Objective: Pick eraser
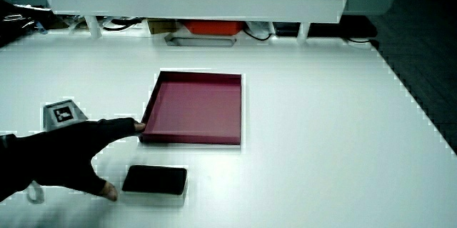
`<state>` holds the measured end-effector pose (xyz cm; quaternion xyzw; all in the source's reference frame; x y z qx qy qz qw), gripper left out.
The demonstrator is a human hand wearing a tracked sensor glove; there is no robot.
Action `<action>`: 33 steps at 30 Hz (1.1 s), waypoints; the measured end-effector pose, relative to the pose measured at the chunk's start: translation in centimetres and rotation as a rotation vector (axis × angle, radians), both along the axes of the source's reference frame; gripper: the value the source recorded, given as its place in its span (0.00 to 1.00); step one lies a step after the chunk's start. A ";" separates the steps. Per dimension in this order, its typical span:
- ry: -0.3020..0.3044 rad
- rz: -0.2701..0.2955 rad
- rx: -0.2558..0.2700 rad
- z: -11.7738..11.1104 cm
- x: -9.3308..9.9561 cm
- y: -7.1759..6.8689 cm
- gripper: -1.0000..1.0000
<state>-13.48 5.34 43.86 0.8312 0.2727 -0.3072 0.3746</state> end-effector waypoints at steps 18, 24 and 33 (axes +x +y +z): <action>-0.046 0.059 0.018 3.3 3.5 1.2 0.50; -0.073 0.064 0.026 4.2 4.1 1.6 0.50; -0.074 0.063 0.045 4.2 4.3 1.4 0.62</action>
